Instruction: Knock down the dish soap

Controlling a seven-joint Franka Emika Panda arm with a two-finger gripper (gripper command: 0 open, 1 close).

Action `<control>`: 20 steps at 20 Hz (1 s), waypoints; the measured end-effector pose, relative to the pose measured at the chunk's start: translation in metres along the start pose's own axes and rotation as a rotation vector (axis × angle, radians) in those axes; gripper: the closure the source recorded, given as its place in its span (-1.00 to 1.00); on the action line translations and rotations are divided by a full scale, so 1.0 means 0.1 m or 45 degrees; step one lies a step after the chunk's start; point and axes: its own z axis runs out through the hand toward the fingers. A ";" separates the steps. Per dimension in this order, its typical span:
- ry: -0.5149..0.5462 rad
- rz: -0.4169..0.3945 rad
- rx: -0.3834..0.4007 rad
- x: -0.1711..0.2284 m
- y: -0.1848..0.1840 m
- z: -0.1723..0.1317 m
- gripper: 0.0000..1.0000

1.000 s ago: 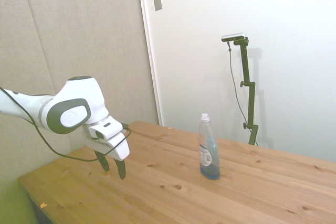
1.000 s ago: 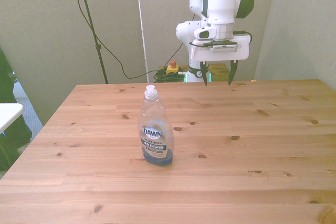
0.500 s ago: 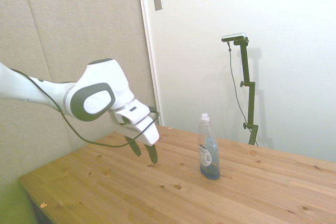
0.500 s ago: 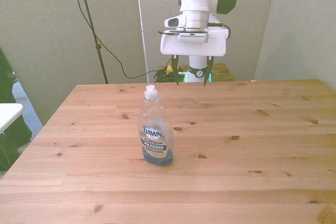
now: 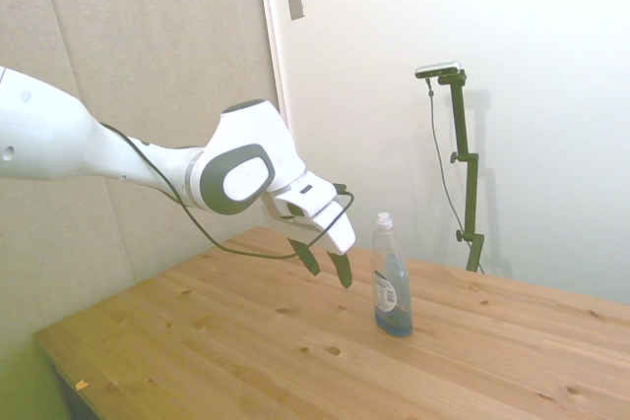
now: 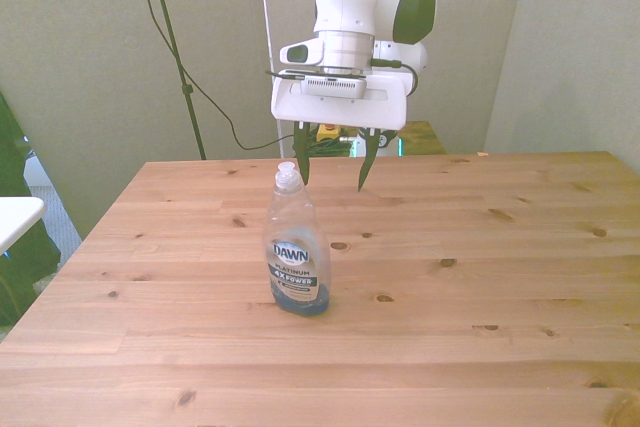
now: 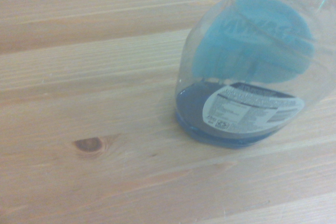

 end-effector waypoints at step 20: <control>0.173 0.098 -0.005 0.92 -0.49 0.36 1.00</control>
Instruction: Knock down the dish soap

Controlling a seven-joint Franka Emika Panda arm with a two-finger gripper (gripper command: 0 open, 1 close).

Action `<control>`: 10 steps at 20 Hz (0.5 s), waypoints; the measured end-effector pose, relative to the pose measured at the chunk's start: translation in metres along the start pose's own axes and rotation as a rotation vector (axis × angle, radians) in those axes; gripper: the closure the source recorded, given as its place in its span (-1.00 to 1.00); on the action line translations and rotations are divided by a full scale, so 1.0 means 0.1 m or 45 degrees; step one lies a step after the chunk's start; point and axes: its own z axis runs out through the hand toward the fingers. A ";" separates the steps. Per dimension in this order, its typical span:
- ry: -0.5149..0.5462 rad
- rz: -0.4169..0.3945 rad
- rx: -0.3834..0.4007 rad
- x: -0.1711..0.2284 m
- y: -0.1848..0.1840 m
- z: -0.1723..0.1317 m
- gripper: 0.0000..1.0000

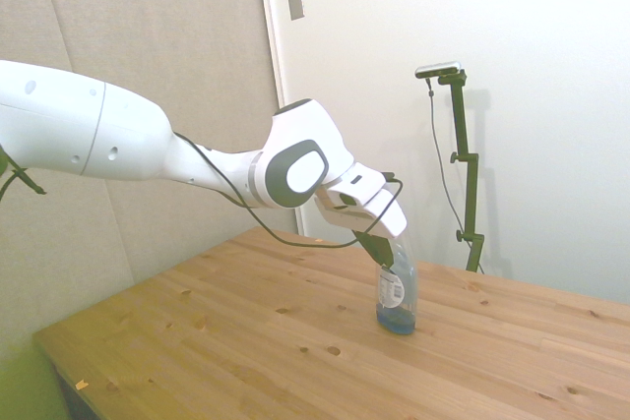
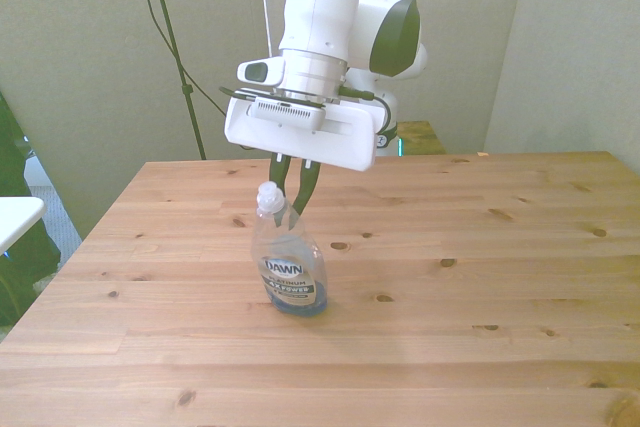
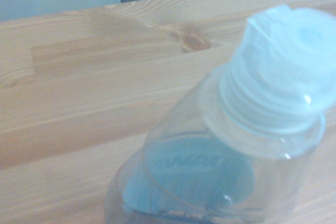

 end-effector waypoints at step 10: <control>0.124 0.070 0.044 0.57 -0.32 0.37 1.00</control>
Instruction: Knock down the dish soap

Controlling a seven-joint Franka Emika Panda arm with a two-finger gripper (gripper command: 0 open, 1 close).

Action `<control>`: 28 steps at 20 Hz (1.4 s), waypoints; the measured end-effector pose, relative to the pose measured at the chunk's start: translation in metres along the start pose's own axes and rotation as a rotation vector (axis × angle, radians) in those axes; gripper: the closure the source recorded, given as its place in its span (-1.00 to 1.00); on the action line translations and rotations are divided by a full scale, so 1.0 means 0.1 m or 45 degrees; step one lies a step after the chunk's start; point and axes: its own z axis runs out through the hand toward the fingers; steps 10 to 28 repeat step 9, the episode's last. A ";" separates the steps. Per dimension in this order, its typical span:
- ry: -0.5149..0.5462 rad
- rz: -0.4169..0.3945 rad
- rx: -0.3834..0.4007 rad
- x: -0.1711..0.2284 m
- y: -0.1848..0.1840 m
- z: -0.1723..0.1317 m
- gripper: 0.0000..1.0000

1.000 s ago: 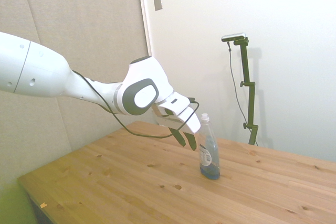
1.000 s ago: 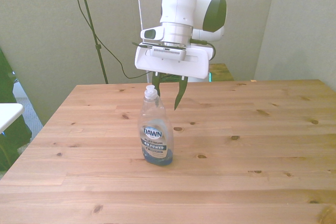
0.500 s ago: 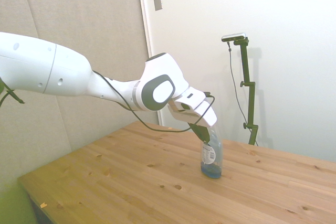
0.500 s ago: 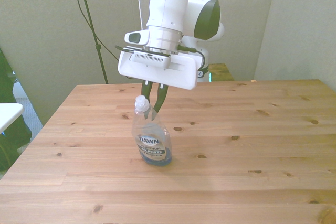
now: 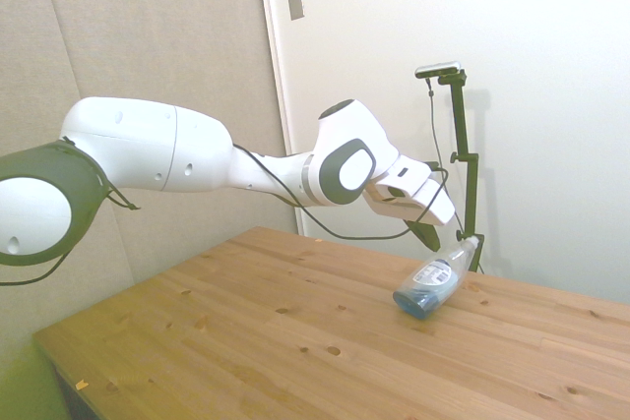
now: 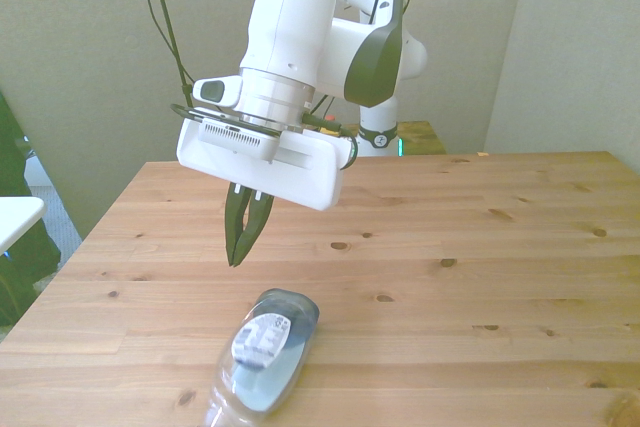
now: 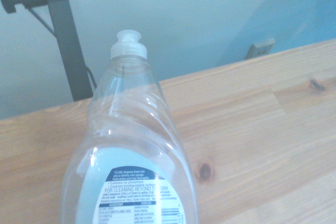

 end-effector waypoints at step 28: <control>0.110 0.055 0.062 0.11 -0.17 0.27 1.00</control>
